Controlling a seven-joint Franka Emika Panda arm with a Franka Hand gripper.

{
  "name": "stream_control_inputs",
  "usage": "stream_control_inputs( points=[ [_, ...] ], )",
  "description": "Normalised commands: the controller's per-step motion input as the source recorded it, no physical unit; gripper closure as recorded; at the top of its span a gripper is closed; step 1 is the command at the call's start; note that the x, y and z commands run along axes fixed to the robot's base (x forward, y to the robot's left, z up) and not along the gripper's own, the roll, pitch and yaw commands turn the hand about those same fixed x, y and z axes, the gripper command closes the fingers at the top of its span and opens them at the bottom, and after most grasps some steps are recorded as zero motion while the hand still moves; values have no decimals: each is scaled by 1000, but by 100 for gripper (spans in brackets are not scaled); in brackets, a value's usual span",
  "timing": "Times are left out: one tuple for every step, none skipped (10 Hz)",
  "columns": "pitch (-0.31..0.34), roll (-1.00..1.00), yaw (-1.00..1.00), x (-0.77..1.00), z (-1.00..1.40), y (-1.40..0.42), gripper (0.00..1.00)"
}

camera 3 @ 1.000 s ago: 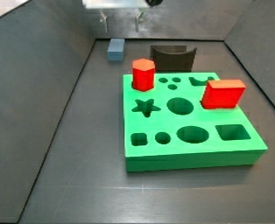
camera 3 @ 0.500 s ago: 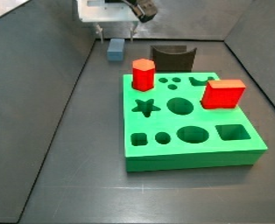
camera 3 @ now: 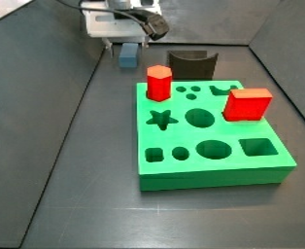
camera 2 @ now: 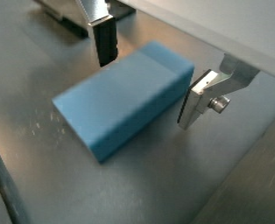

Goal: Pick up the rectangle object. Move up. Place the rectangle object on the fixture. Regrasp the rectangle object. Move to above the board. Insert the rectangle object.
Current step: Pick up the rectangle object, then move up.

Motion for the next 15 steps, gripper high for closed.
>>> stream_control_inputs(
  points=[
    [-50,-26,0,0,-63,0,0],
    [0,0,0,0,0,0,0],
    [0,0,0,0,0,0,100],
    [0,0,0,0,0,0,100],
    [0,0,0,0,0,0,100],
    [0,0,0,0,0,0,100],
    [0,0,0,0,0,0,100],
    [0,0,0,0,0,0,100],
    [0,0,0,0,0,0,100],
    [0,0,0,0,0,0,100],
    [0,0,0,0,0,0,100],
    [0,0,0,0,0,0,100],
    [0,0,0,0,0,0,100],
    [0,0,0,0,833,0,100],
    [-35,-1,-34,66,882,-40,100]
  ],
)
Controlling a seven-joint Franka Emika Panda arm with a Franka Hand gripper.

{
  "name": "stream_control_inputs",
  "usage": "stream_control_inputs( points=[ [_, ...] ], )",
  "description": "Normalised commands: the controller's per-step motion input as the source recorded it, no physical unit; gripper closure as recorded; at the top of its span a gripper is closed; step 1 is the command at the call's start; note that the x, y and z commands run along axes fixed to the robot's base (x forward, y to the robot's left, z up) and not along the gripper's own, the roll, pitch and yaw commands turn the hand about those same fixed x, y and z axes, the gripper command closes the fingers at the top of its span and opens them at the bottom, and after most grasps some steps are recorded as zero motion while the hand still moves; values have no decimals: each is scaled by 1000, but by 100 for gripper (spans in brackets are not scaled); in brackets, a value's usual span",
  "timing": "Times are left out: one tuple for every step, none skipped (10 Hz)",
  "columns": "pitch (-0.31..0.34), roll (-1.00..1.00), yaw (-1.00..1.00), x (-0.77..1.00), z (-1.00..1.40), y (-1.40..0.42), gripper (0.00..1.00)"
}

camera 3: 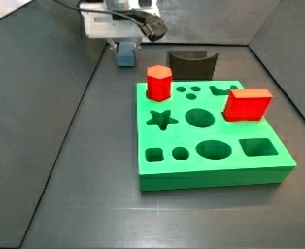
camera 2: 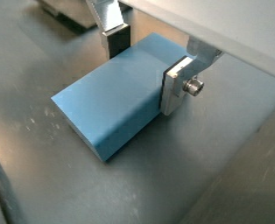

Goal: Pick up the rectangle object. Move up. Place the rectangle object on the fixture. Regrasp the rectangle object. Move to above the board. Insert the rectangle object.
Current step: Move up, then place the rectangle object on the fixture.

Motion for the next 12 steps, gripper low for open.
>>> stream_control_inputs(
  points=[
    [9,0,-36,14,770,-34,100],
    [33,10,-34,4,656,-15,100],
    [49,22,-29,-5,525,-4,100],
    [54,36,-28,-12,389,-1,100],
    [52,51,-26,-20,250,-1,100],
    [0,0,0,0,1000,0,100],
    [11,7,2,1,1000,1,100],
    [25,10,-1,-6,1000,2,100],
    [34,24,-10,-12,1000,4,100],
    [40,38,-18,-17,1000,6,100],
    [46,56,-25,-23,1000,9,100],
    [50,63,-25,-26,1000,9,100]
  ],
)
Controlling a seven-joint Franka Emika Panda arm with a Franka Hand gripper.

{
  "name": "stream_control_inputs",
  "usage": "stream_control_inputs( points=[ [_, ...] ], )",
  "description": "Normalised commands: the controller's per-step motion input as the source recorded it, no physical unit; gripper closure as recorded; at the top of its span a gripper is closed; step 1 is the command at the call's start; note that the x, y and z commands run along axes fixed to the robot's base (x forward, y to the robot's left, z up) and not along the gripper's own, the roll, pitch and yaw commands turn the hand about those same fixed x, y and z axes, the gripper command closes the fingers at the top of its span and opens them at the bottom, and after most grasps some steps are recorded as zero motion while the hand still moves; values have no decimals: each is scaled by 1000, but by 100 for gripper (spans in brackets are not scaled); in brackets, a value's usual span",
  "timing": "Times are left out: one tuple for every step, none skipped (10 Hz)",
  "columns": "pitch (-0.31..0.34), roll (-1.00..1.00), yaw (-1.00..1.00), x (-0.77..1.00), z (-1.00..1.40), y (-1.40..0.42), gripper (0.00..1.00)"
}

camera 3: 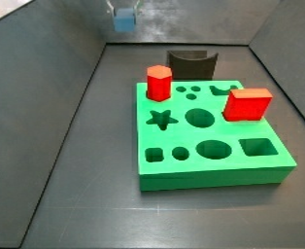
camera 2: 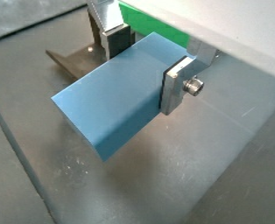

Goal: Pick up the rectangle object. Move up. Place the rectangle object on the fixture. Regrasp the rectangle object. Move to above the board. Insert the rectangle object.
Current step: Place the rectangle object on the fixture.

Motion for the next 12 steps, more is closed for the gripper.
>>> stream_control_inputs(
  points=[
    [57,73,-16,-29,980,9,100],
    [63,81,-3,-22,790,8,100],
    [70,85,6,-15,645,7,100],
    [80,87,13,-9,497,7,100],
    [88,90,18,-4,349,8,100],
    [92,89,21,-1,251,5,100],
    [227,-32,-457,1000,236,-267,100],
    [227,-43,-450,1000,219,-267,100],
    [239,-56,-327,1000,197,-228,100],
    [215,-63,-229,1000,180,-203,100],
    [172,-71,-133,1000,156,-183,100],
    [157,-79,-85,1000,145,-161,100]
  ],
)
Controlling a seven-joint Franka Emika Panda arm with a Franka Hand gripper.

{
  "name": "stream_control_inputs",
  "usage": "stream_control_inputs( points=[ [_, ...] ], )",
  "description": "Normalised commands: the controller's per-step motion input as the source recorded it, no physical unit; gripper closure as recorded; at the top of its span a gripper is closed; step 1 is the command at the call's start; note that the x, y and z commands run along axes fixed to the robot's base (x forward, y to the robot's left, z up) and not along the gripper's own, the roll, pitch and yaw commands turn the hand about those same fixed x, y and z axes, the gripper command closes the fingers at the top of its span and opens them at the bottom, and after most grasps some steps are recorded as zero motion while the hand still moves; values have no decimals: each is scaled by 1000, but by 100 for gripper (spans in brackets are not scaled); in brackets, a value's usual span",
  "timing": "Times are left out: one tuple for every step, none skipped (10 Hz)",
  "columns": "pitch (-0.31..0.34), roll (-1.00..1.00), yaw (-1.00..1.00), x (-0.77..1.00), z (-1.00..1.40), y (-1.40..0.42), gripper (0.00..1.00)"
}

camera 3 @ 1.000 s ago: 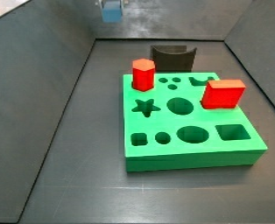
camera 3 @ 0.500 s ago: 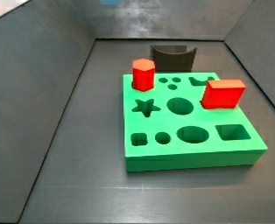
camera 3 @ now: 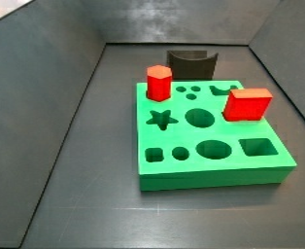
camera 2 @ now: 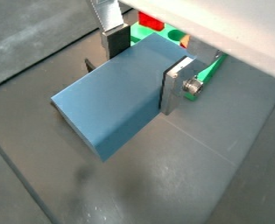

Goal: Pick up the rectangle object. Move up. Place the rectangle object on the fixture. Regrasp the rectangle object. Move to above the board. Insert the rectangle object.
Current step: Place the rectangle object on the fixture.

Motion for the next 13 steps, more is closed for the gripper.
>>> stream_control_inputs(
  points=[
    [148,-85,-44,1000,126,-139,100],
    [144,-86,-28,1000,117,-129,100],
    [149,-86,-10,1000,105,-112,100],
    [143,-85,4,1000,89,-95,100],
    [146,-79,11,1000,79,-81,100],
    [143,-79,15,1000,67,-70,100],
    [148,-79,18,1000,59,-57,100],
    [155,-76,20,1000,54,-48,100],
    [154,-73,22,1000,44,-37,100],
    [-15,-1000,123,1000,-401,-289,100],
    [-15,-1000,115,1000,-422,-278,100],
    [-21,-1000,100,1000,-342,-184,100],
    [-19,-1000,89,1000,-250,-124,100]
  ],
)
